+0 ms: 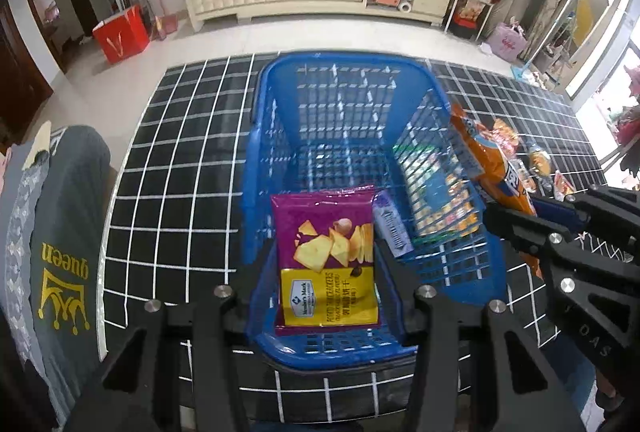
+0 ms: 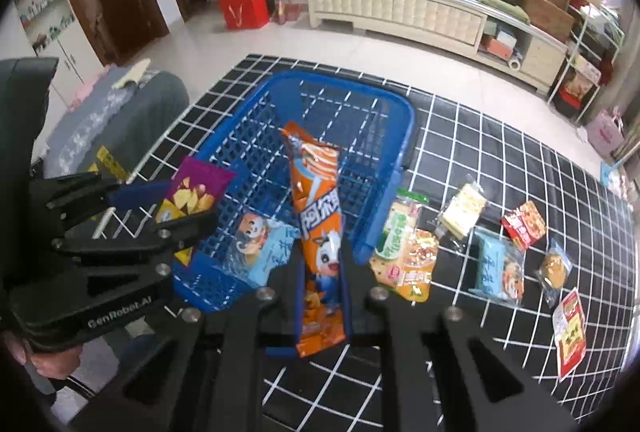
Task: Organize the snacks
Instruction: 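Lift both snacks, carry them over the blue basket and release them inside, then withdraw both tools from the basket and move toward the cracker and pastry packs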
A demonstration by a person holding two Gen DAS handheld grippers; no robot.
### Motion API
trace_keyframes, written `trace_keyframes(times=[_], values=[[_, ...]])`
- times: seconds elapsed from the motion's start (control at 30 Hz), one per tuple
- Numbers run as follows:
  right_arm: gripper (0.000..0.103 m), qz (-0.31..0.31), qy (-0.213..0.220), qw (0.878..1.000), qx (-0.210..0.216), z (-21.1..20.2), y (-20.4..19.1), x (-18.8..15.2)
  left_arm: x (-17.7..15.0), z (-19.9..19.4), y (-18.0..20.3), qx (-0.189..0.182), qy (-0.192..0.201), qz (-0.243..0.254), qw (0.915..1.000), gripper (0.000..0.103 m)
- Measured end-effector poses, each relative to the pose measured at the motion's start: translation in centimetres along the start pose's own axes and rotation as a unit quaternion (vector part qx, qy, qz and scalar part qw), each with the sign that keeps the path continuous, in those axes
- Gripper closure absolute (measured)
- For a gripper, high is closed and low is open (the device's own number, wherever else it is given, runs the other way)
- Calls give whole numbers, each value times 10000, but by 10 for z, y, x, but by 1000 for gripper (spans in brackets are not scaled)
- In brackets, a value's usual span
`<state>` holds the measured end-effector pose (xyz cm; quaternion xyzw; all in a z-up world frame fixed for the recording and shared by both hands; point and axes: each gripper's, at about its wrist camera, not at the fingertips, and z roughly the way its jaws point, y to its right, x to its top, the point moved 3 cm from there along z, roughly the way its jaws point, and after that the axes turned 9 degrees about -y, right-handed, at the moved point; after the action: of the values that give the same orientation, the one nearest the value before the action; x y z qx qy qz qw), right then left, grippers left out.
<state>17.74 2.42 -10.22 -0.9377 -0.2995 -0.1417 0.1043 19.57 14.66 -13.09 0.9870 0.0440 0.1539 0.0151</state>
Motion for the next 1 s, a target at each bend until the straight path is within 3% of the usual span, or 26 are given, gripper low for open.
trace_keyframes(times=[0.27,0.57,0.67,0.77,0.93,1.0], values=[[85,-82,-291,9995,20,23,-3,2,0,11,1,-122,-43,106,9999,58],[82,-212,-269,9994,-64,28,-11,4,-2,7,2,-168,63,218,9996,58],[76,-207,-295,9993,-28,30,-12,3,-3,4,1,-78,117,215,9997,57],[63,-134,-273,9995,-76,27,-12,3,-6,2,-3,5,121,171,9998,56],[44,123,-37,9999,-54,9,-2,-2,-6,-7,-6,-142,216,29,9997,43],[42,211,49,9997,-83,0,4,-4,-4,-11,-3,-127,293,-7,9995,27]])
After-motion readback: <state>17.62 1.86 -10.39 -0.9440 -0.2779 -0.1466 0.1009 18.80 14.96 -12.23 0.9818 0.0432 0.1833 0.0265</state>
